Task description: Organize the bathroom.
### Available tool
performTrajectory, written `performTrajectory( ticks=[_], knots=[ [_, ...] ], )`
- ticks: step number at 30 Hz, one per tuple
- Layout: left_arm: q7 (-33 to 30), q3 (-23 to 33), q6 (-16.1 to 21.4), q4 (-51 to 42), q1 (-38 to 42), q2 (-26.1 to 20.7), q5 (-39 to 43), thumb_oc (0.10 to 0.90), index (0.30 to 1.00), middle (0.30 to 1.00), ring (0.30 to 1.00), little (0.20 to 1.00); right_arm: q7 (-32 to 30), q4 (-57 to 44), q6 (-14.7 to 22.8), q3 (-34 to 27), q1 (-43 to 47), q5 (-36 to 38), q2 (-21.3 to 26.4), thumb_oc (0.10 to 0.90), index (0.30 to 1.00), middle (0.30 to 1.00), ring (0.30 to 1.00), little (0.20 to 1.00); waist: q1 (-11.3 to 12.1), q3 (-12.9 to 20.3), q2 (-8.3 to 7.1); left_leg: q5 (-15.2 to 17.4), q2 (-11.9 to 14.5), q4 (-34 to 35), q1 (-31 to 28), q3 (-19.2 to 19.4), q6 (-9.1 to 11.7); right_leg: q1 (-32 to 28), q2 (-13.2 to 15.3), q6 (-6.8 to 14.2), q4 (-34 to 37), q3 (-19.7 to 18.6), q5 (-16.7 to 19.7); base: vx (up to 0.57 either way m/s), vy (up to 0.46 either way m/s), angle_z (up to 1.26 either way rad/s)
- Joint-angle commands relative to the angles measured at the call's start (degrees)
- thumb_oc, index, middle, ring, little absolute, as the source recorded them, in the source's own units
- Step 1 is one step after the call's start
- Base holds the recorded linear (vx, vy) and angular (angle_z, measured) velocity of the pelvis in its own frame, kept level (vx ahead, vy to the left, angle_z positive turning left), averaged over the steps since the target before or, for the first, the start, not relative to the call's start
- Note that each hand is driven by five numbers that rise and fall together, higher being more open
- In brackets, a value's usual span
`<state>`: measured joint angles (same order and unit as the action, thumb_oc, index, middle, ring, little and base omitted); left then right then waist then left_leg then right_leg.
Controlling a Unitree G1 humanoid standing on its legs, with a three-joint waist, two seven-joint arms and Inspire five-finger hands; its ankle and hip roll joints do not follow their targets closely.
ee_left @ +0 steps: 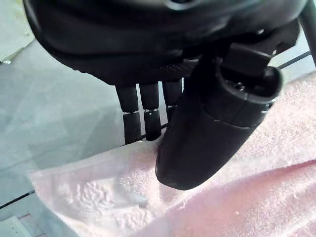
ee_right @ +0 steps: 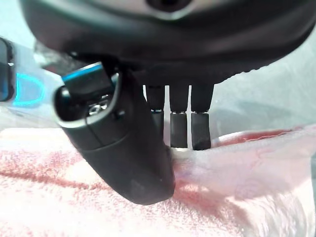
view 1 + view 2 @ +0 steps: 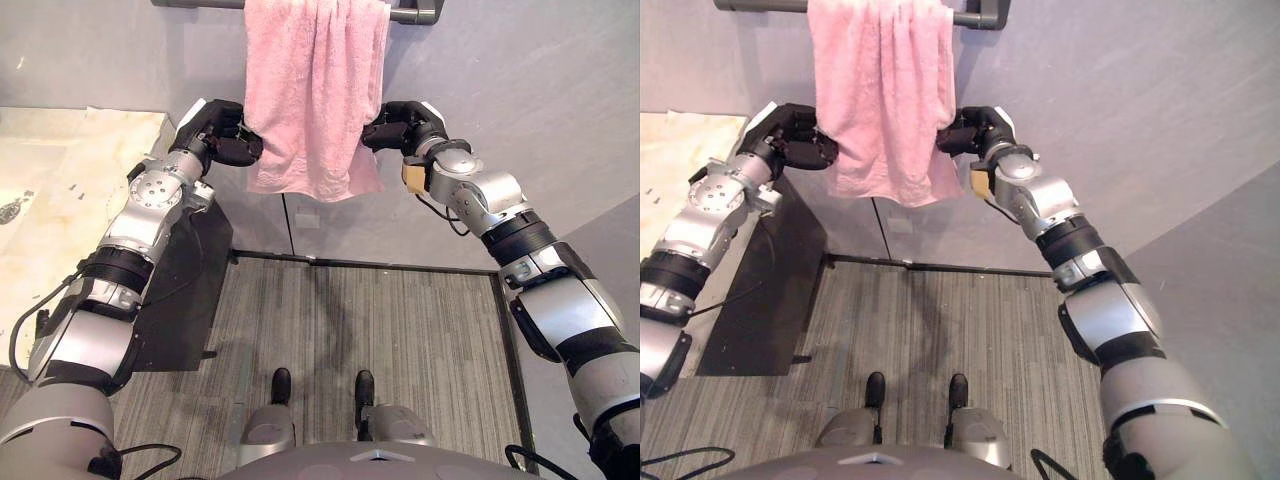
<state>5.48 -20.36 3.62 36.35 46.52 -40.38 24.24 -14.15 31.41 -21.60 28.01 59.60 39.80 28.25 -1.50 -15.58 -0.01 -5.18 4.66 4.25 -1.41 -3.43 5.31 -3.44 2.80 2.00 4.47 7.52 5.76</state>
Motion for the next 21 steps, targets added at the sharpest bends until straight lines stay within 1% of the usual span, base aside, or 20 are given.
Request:
performTrajectory(
  ticks=[1, 8, 10, 14, 20, 21],
  knots=[
    [-5.81, 3.57, 3.74, 2.16, 4.66, -0.69, 0.31, 0.4, 0.3, 0.3, 0.3, 0.3, -1.61, 1.75, 7.63, -0.19, 9.67, 0.68, -0.43, 0.4, 0.3, 0.3, 0.3, 0.3, 1.54, 5.93, -0.14, 1.84, 5.26, -5.35, 0.95, 6.91, 0.68, 3.08, 1.23, 0.55, -6.1, -3.23, -7.37, 0.0, 0.0, 0.0],
    [-6.1, 5.34, 4.14, 2.15, 2.85, -2.11, 0.28, 0.4, 0.3, 0.3, 0.3, 0.3, -2.91, 1.21, 7.13, -0.67, 9.17, 1.12, 0.52, 0.4, 0.3, 0.3, 0.3, 0.3, 1.71, 5.39, -0.01, 1.87, 5.15, -5.51, 1.22, 6.77, 0.63, 3.4, 1.35, 0.52, -6.57, -3.3, -7.52, -0.01, 0.001, 0.0],
    [-6.79, 6.47, 4.32, 1.35, 1.63, -3.0, 0.03, 0.4, 0.3, 0.3, 0.3, 0.3, -3.42, 0.84, 6.03, -1.42, 8.58, 1.24, 1.61, 0.4, 0.3, 0.3, 0.3, 0.3, 1.64, 5.19, 0.12, 1.93, 5.0, -5.35, 1.17, 6.75, 0.59, 3.36, 1.4, 0.55, -6.33, -3.27, -7.4, 0.0, 0.0, 0.0],
    [-7.07, 6.71, 4.04, 0.87, 1.47, -3.5, 0.43, 0.4, 0.3, 0.3, 0.3, 0.3, -3.32, 0.83, 5.58, -1.71, 8.29, 1.16, 2.11, 0.4, 0.3, 0.3, 0.3, 0.3, 1.57, 5.15, 0.14, 1.94, 5.04, -5.26, 1.14, 6.87, 0.62, 3.42, 1.46, 0.61, -6.33, -3.3, -7.42, 0.0, 0.0, 0.0],
    [-9.06, 7.26, 3.63, 0.71, 1.13, -3.35, -0.2, 0.4, 0.3, 0.3, 0.3, 0.3, -4.97, 1.22, 4.2, -1.97, 8.44, -0.76, 2.37, 0.4, 0.3, 0.3, 0.3, 0.3, 1.37, 5.02, 0.02, 1.81, 5.13, -5.12, 1.08, 7.35, 0.68, 3.52, 1.3, 0.54, -6.24, -3.27, -7.34, 0.0, 0.0, 0.0],
    [-9.92, 7.77, 3.33, 0.94, 0.83, -3.43, -0.21, 0.4, 0.3, 0.3, 0.3, 0.3, -5.67, 1.59, 3.2, -1.95, 8.5, -1.26, 2.94, 0.4, 0.3, 0.3, 0.3, 0.3, 1.3, 5.13, 0.02, 1.78, 5.21, -5.08, 1.01, 7.52, 0.73, 3.52, 1.31, 0.58, -6.29, -3.22, -7.41, 0.0, 0.0, 0.0]
  ],
)
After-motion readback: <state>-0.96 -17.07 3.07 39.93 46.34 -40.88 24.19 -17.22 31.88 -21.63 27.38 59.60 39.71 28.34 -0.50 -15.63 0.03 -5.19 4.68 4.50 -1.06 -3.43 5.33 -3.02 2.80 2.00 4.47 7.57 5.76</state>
